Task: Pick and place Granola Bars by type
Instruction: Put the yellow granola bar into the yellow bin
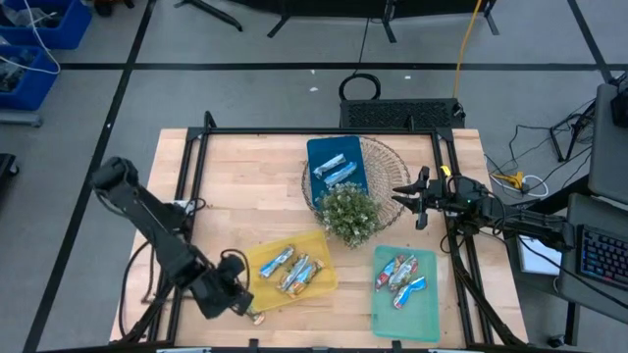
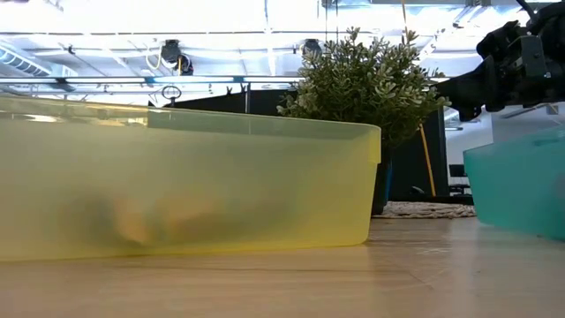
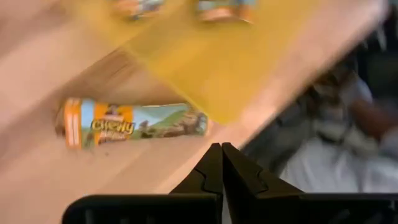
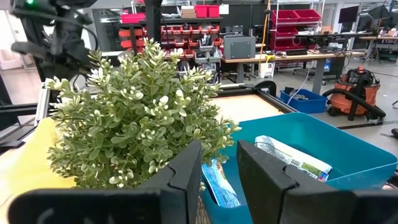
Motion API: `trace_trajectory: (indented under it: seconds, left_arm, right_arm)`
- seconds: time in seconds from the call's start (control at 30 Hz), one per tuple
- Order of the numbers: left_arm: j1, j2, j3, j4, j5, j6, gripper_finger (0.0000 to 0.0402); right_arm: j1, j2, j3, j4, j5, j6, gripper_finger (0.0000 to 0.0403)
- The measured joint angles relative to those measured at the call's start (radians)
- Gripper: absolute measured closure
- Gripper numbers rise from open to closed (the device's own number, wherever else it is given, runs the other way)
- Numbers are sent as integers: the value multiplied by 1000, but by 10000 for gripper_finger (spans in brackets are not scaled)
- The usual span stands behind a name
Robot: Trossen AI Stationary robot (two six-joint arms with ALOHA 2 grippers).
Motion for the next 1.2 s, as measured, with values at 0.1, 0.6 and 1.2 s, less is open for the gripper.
trace_trajectory:
  seconds: [0.1, 0.6, 1.2]
  left_arm:
    - [-28, 71, 2, -7, -24, -212, 390]
    - [-54, 294, -7, -68, -37, -650, 383]
    - [-81, 297, -8, -334, 388, -648, 383]
  right_arm:
    - [0, 0, 0, 0, 0, 0, 309]
    - [0, 0, 0, 0, 0, 0, 309]
    - [0, 0, 0, 0, 0, 0, 309]
